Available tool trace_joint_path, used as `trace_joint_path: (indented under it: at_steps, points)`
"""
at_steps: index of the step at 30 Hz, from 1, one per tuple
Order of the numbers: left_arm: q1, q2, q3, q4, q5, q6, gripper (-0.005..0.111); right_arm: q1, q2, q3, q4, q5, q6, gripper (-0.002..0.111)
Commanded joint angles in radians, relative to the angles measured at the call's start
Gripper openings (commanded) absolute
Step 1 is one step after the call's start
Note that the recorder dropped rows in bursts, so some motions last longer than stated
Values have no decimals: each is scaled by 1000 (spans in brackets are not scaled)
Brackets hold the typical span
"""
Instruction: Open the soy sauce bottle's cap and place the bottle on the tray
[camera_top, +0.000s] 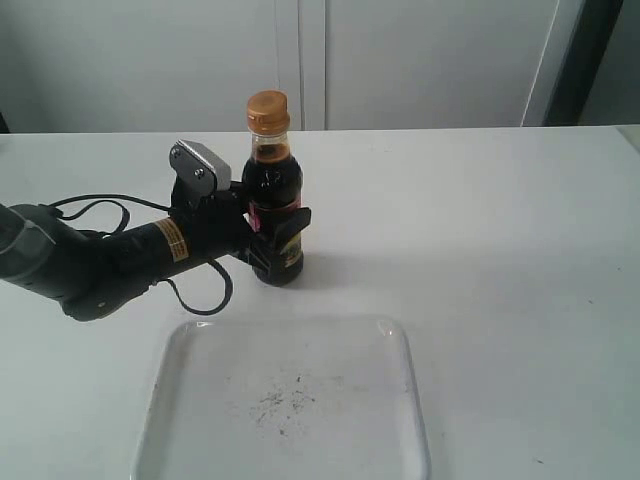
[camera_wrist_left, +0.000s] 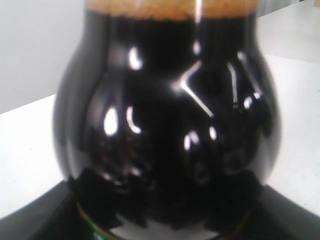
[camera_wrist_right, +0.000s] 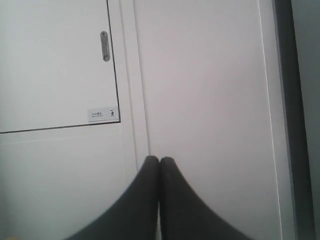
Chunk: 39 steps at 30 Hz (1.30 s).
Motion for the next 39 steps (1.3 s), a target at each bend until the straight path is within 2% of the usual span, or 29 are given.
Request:
trace_joint_path:
  at_steps: [1, 13, 22, 30, 39]
  points:
    - [-1, -4, -1, 30, 1, -21, 0, 1, 159, -115, -38, -30, -5, 0]
    - [-1, -4, -1, 30, 1, -39, 0, 3, 510, -325, -172, -150, -5, 0]
    - [-1, -4, -1, 30, 1, -39, 0, 95, 738, -411, -228, -217, -7, 0]
    - [-1, -4, -1, 30, 1, -39, 0, 172, 891, -422, -217, -309, -113, 0]
    - [-1, -4, -1, 30, 1, -39, 0, 248, 1049, -422, -141, -410, -368, 0]
